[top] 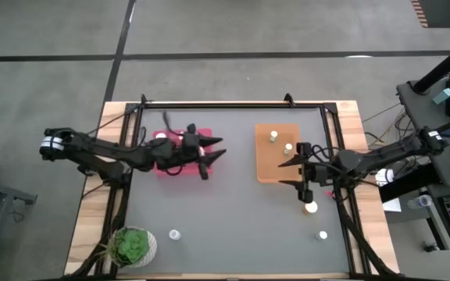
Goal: Pick and place medicine bottles into bin by pill shape (circle, oval)
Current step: Put the white pill into the orange bin
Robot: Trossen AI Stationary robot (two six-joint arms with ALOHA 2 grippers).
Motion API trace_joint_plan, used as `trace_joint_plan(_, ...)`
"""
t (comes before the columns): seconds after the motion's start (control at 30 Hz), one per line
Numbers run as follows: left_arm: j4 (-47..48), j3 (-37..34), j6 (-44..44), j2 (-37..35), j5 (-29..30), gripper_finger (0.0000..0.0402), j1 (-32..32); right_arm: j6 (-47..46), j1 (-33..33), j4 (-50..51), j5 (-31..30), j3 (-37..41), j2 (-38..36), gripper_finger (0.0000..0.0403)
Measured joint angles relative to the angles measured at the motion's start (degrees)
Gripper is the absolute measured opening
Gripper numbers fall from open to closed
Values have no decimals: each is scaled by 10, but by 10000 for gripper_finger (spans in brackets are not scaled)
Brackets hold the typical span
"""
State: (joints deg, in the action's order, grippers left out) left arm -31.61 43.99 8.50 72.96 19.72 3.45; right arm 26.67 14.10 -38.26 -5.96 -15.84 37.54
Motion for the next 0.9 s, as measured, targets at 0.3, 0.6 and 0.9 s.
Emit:
trace_joint_plan(0.3, 296, 166, 107, 48, -2, 185, 22, 7, -31, -81, 3, 81, -82, 215)
trace_joint_plan(0.6, 630, 303, 420, 109, -123, 185, 63, 14, -42, -113, 4, 113, -117, 215)
trace_joint_plan(0.9, 717, 325, 625, 190, -386, 185, 164, 20, -43, -116, 4, 125, -162, 215)
